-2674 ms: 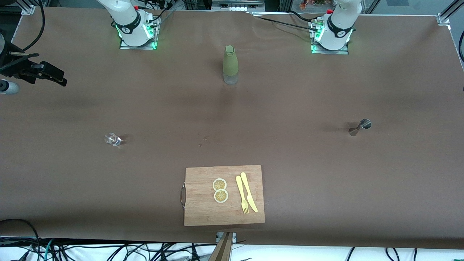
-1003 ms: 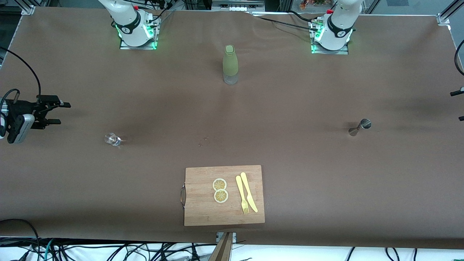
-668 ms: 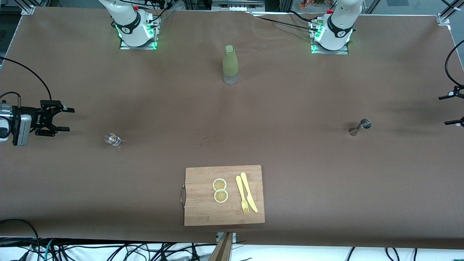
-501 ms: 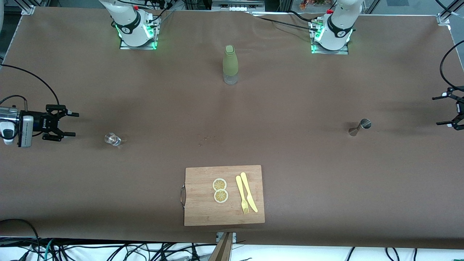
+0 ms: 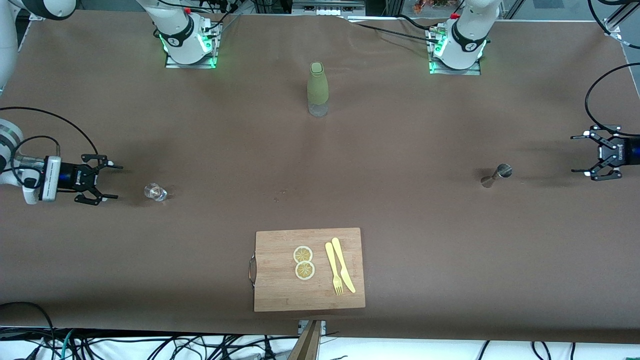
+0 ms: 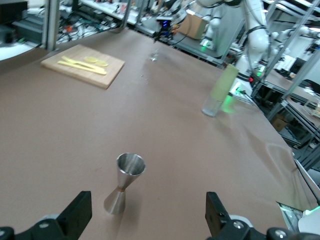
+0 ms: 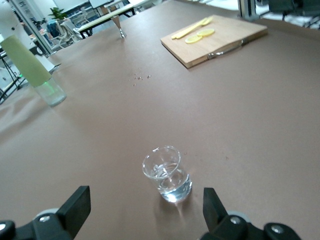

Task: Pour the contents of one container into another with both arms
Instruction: 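Lower the right gripper to the glass beaker while the left gripper approaches the jigger, then grasp the beaker with the right gripper while the left gripper grasps the jigger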

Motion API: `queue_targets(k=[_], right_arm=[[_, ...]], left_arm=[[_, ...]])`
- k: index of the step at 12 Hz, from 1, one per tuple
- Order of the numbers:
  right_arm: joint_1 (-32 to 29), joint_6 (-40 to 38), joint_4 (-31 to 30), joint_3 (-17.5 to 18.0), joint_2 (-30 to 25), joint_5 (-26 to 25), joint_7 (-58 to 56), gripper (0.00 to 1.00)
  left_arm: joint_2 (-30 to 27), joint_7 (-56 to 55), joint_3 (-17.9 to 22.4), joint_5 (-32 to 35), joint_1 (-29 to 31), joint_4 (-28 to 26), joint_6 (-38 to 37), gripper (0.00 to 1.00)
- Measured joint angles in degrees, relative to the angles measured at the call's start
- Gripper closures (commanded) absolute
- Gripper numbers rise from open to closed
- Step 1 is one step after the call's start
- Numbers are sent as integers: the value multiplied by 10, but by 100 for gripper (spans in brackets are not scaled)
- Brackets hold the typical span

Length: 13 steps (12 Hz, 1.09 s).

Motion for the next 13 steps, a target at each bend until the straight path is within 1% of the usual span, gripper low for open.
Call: queue_targets(k=[3, 5, 7, 10, 13], right_arm=[[-1, 3, 0, 1, 38, 43, -106, 0], [-1, 26, 0, 10, 60, 57, -147, 0], [-2, 55, 0, 27, 66, 59, -162, 0], [0, 67, 2, 46, 67, 59, -162, 0], [6, 67, 2, 50, 72, 59, -162, 0]], left_arm=[[12, 80, -1, -22, 7, -28, -2, 0], [20, 109, -1, -32, 9, -53, 0, 0], [30, 132, -1, -49, 15, -80, 14, 0], [52, 173, -1, -113, 21, -111, 57, 0], [64, 220, -2, -121, 20, -121, 83, 0]])
